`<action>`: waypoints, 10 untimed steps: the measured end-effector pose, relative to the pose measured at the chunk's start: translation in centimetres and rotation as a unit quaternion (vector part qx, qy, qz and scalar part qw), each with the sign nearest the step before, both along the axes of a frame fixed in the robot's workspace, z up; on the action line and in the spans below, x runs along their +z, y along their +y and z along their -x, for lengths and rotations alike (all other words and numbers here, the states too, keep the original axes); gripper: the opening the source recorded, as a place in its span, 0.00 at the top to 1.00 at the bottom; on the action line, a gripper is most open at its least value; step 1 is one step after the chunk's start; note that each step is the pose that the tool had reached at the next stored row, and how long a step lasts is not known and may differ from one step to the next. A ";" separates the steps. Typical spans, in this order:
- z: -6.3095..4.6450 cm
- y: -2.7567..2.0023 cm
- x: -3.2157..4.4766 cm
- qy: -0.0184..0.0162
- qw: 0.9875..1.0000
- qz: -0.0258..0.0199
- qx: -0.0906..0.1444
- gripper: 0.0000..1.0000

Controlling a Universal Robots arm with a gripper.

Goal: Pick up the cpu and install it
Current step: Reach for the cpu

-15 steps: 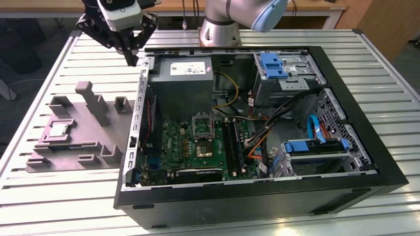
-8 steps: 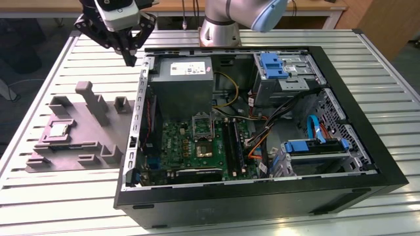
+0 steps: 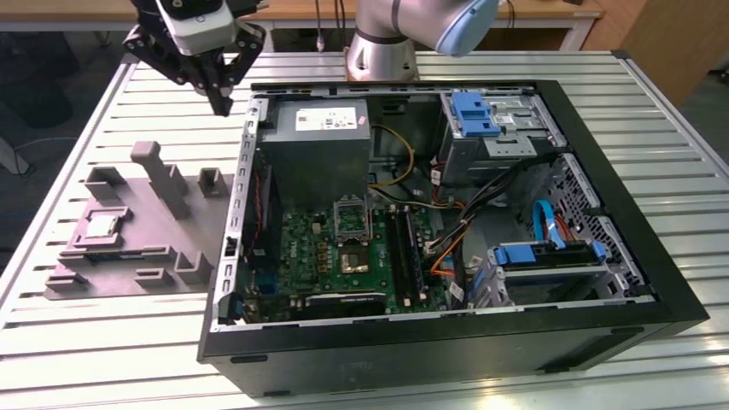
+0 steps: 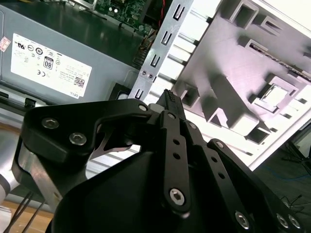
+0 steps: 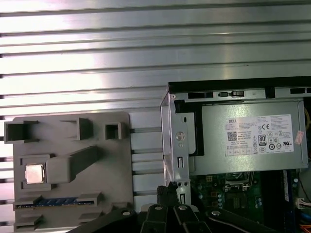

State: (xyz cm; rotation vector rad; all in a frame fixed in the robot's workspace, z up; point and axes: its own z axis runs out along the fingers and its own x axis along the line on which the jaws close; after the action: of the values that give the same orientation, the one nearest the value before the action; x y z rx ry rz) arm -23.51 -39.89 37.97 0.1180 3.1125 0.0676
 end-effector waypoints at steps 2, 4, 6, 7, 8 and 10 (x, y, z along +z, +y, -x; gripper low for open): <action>0.1 0.00 -0.01 0.000 1.000 0.000 0.000 0.89; 0.2 0.00 -0.01 0.000 1.000 0.000 0.000 0.89; 0.2 0.00 -0.02 0.000 1.000 0.000 0.000 0.89; 0.2 0.00 -0.03 0.000 1.000 0.000 0.000 0.89; 0.3 0.00 -0.03 0.000 1.000 0.000 0.000 0.89; 0.3 0.00 -0.04 0.000 1.000 0.000 0.000 0.89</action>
State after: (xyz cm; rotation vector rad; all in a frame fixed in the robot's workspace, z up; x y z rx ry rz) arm -23.84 -39.89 37.94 0.1179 3.1125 0.0676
